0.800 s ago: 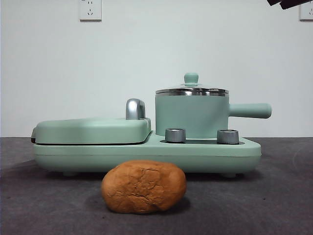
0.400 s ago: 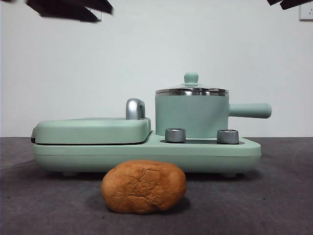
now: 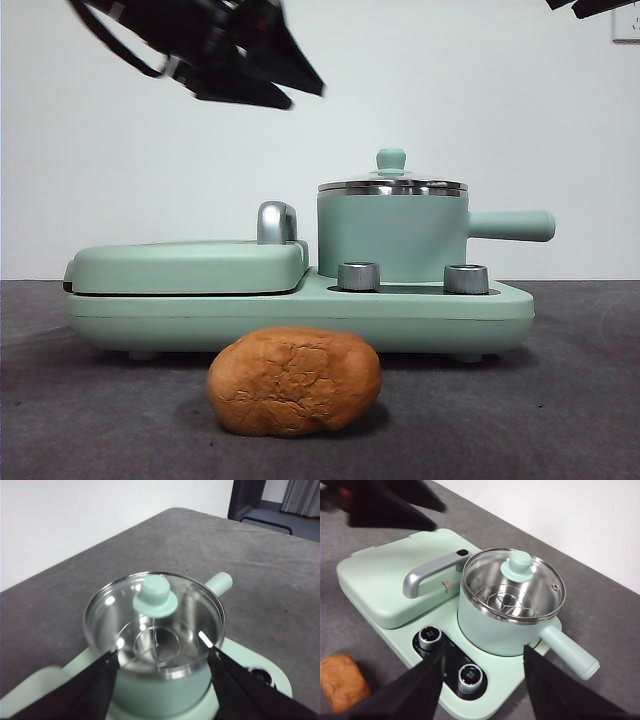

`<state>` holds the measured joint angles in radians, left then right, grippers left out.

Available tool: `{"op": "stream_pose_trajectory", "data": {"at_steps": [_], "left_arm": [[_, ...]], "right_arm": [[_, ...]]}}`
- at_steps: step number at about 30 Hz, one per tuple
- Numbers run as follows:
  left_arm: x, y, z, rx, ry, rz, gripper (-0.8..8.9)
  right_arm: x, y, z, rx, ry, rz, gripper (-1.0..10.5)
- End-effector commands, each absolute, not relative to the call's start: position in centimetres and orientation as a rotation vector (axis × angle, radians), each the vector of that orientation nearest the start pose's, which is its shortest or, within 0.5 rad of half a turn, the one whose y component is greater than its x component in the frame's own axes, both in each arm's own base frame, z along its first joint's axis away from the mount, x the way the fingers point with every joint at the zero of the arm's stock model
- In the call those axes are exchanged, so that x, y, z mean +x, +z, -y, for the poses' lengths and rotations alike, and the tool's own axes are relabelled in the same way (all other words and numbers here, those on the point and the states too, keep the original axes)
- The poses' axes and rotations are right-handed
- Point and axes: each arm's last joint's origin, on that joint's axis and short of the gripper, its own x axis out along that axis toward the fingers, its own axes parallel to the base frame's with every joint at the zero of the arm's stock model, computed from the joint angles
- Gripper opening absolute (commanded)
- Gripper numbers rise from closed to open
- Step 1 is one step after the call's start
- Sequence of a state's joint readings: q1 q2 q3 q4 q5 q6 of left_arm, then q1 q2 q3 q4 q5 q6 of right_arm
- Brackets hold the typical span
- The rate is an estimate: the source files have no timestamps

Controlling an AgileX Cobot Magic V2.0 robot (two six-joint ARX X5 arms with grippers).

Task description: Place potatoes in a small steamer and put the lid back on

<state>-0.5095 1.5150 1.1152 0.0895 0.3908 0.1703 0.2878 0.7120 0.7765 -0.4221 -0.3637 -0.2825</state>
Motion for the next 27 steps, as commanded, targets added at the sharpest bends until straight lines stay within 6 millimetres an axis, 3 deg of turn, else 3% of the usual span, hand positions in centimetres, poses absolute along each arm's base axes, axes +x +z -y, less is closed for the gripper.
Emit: {"op": "stream_pose_trajectory", "data": {"at_steps": [1,8,16,27], "left_arm": [[31.3,30.1,19.5,0.175,-0.935,-0.231,2.82],[34.8,29.7,22.8,0.178,-0.960,-0.223,2.82],[37.1,28.7,25.5,0.181,-0.988,-0.220,2.85],[38.3,25.8,26.6,0.190,-0.995,-0.279,2.82]], "right_arm": [[14.1,32.4,-5.3,-0.245,0.692,-0.252,2.5],[14.0,32.4,-5.5,-0.247,0.705,-0.251,2.5],[14.0,32.4,-5.5,-0.247,0.705,-0.251,2.5],[14.0,32.4,-5.5,-0.248,0.703,-0.251,2.5]]}}
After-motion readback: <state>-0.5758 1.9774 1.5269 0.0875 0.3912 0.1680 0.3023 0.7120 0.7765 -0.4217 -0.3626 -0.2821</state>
